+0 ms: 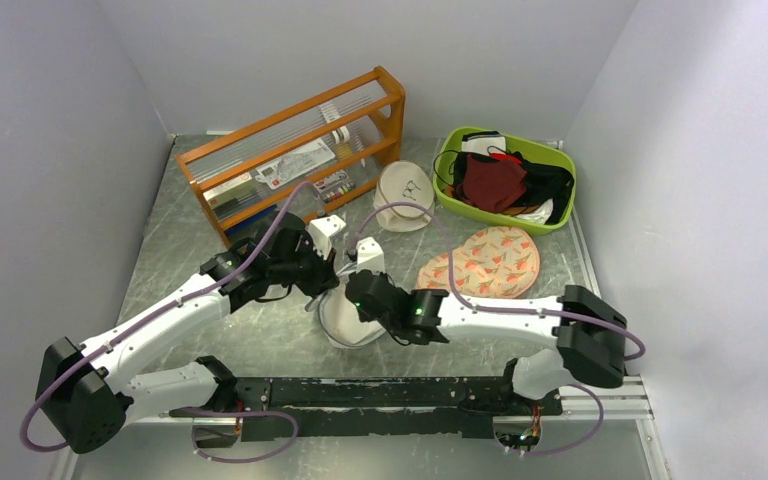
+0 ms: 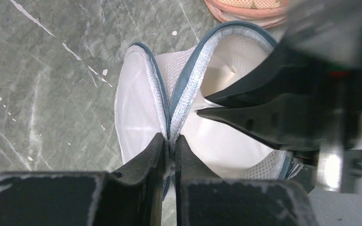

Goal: Unzip the laundry bag and remove the bra

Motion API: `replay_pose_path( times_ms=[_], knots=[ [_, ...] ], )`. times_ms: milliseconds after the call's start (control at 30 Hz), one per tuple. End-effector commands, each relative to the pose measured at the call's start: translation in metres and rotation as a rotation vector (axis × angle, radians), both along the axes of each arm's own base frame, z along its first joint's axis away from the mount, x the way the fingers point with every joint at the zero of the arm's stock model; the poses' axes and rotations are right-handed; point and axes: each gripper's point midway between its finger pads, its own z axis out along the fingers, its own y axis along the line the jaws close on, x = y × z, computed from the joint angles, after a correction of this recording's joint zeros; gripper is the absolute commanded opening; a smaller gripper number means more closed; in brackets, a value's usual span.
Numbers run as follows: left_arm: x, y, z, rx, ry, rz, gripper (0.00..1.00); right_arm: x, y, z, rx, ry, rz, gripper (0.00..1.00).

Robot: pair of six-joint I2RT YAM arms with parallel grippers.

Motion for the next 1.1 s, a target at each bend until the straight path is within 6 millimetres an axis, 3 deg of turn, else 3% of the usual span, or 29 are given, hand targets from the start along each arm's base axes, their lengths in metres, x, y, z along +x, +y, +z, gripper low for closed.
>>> replay_pose_path(
  times_ms=[0, 333, 633, 800, 933, 1067],
  knots=[
    [0.003, -0.008, 0.015, -0.051, -0.039, -0.029, 0.07, -0.006, 0.003, 0.026, 0.128, -0.016, 0.014, 0.03],
    [0.003, -0.007, 0.015, -0.048, -0.04, -0.022, 0.07, -0.011, 0.004, 0.073, 0.263, -0.038, 0.038, 0.0],
    [0.005, -0.005, 0.015, -0.039, -0.046, -0.012, 0.07, -0.013, -0.015, 0.134, 0.427, -0.12, 0.027, 0.0],
    [0.005, -0.004, 0.017, -0.044, -0.054, -0.007, 0.07, -0.014, -0.027, 0.157, 0.464, -0.146, 0.014, 0.0],
    [0.005, -0.005, 0.018, -0.045, -0.056, -0.012, 0.07, -0.016, -0.029, 0.159, 0.497, -0.154, 0.018, 0.01],
    [0.005, -0.005, 0.018, -0.047, -0.055, -0.013, 0.07, -0.015, -0.013, 0.134, 0.47, -0.106, 0.039, 0.01]
  ],
)
